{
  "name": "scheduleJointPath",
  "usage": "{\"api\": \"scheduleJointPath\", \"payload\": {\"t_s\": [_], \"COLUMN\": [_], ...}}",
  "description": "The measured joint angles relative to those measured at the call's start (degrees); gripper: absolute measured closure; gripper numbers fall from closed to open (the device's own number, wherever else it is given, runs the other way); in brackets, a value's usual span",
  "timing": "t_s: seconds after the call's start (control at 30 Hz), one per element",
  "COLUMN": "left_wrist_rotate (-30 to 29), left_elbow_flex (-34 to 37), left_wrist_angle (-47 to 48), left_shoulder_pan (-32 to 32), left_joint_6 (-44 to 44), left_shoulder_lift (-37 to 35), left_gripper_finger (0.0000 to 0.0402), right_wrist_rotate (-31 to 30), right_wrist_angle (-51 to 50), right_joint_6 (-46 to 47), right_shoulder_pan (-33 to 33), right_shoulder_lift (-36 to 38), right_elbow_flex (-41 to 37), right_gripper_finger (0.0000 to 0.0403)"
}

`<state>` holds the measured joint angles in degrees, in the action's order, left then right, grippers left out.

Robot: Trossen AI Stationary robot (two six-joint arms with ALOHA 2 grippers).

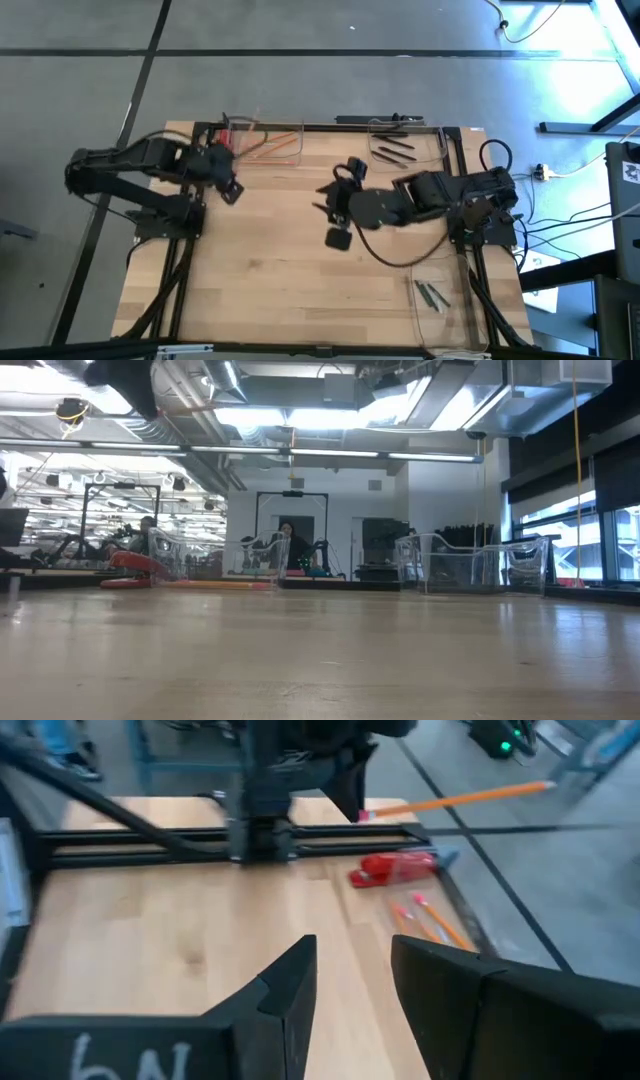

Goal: Sort crayons/erasers/pens/pencils in bins
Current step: Put the yellow pencil into the top left transparent bin

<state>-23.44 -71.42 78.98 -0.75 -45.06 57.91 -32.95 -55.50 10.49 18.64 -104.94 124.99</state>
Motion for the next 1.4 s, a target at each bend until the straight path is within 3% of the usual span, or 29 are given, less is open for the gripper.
{"api": "scheduleJointPath", "payload": {"t_s": [0.3, 0.53, 0.67, 0.9, 1.4], "left_wrist_rotate": [3.3, 6.7, 8.4, 9.6, 12.5], "left_elbow_flex": [0.0, 0.0, 0.0, 0.0, 0.0], "left_wrist_angle": [-4.1, -7.6, -8.9, -9.6, -11.0], "left_shoulder_pan": [21.5, 34.9, 40.1, 44.2, 45.0], "left_joint_6": [18.6, 32.7, 42.9, 54.5, 59.3], "left_shoulder_lift": [3.7, 9.9, 14.5, 23.6, 37.4], "left_gripper_finger": [0.0398, 0.0398, 0.0398, 0.0396, 0.0398], "right_wrist_rotate": [4.0, 10.9, 18.6, 27.1, 27.6], "right_wrist_angle": [-0.1, 0.0, 0.0, 0.0, 0.0], "right_joint_6": [-3.9, -14.7, -19.0, -23.1, -23.2], "right_shoulder_pan": [-8.8, -16.4, -20.8, -26.8, -31.6], "right_shoulder_lift": [-0.5, -0.5, -0.5, -0.5, -0.5], "right_elbow_flex": [0.0, 0.0, 0.0, 0.0, 0.0], "right_gripper_finger": [0.0269, 0.0269, 0.0269, 0.0269, 0.0269]}}
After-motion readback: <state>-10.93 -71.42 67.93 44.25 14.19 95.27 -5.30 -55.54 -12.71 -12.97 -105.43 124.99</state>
